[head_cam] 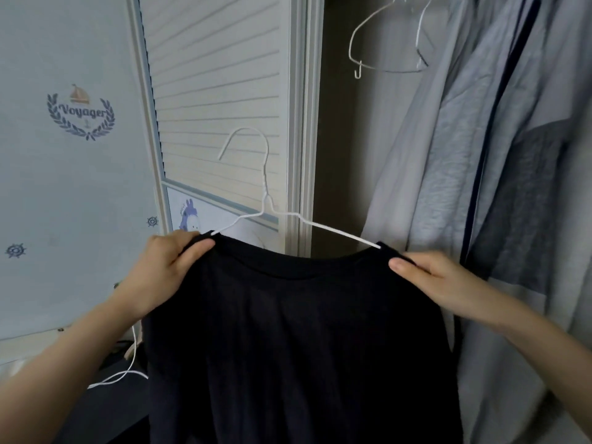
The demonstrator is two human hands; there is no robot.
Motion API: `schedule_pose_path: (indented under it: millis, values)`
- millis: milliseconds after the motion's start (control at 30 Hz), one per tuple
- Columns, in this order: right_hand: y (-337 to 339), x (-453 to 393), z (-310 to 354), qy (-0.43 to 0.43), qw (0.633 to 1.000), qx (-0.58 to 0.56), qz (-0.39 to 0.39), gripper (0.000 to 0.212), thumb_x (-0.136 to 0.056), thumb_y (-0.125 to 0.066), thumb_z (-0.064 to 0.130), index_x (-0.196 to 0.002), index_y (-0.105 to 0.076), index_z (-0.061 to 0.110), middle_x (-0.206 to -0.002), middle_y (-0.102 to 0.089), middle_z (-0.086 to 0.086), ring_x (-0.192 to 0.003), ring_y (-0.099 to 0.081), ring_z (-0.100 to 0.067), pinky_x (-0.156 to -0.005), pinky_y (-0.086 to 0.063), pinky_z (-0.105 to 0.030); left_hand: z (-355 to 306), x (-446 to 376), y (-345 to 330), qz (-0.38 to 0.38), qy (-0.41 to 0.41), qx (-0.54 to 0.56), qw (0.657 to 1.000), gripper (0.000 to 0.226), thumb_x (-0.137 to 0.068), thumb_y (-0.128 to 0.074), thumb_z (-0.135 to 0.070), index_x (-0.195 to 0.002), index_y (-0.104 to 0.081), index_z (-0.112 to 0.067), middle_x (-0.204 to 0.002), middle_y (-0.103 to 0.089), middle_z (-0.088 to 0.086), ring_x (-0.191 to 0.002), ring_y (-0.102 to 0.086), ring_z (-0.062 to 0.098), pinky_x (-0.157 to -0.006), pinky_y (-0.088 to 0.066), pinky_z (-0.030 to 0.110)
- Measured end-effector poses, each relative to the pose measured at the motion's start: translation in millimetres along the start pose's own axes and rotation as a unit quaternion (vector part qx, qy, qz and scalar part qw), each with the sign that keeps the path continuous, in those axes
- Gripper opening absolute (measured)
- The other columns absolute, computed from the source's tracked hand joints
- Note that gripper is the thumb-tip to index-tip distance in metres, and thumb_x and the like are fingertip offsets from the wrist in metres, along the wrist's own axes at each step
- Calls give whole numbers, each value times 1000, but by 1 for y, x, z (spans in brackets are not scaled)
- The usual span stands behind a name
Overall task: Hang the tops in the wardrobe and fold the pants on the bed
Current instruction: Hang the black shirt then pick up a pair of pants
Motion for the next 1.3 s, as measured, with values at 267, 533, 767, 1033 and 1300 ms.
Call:
schedule_pose_path:
  millis: [267,533,767,1033,1300]
  values:
    - [30,13,21,-150,917,-368,22,57,-51,-89,47,-94,-77,11,-97,-74,-11,-86,-72,-19,-66,-56,-23,-35,-44,-5,18,-10,74,997,46,-85,-47,-55,-71,-60,-14,-65,-59,3,-58,-52,7,-62,-43,22]
    - [107,17,67,-133,822,-548,-82,42,-54,-91,24,-92,-78,10,-93,-75,-5,-86,-72,-16,-72,-58,-29,-111,-109,-8,-16,-94,110,989,31,-95,-56,-40,-70,-58,-22,-62,-58,-13,-60,-51,3,-57,-37,16]
    - [197,79,102,-87,814,-463,-340,15,-62,-75,26,-68,-78,14,-73,-74,-1,-67,-72,-13,-57,-57,-25,-141,-134,-28,-10,-143,178,974,24,-93,-60,-28,-115,-61,-40,-107,-63,-30,-101,-57,-10,-85,-40,12]
    - [186,64,188,-32,858,-443,-257,28,-80,-62,31,-88,-77,9,-88,-74,-5,-81,-72,-19,-72,-59,-33,-187,-161,-88,72,-167,145,973,64,-95,-59,-20,-152,-31,-24,-159,-24,-9,-141,-23,2,-113,-14,18]
    - [176,-41,205,-18,855,-343,-389,22,-94,-55,25,-103,-61,5,-93,-62,-14,-81,-64,-27,-72,-58,-38,-227,-144,-92,200,-141,420,874,60,-85,-50,-70,-140,-43,-49,-143,-47,-25,-134,-42,-1,-115,-31,31]
Point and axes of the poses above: each hand's wrist, its own x-axis away from the middle knuckle, its own y-axis out of the back of the hand, z = x × y, the point moved 8 cm from there along -x, towards the middle knuckle
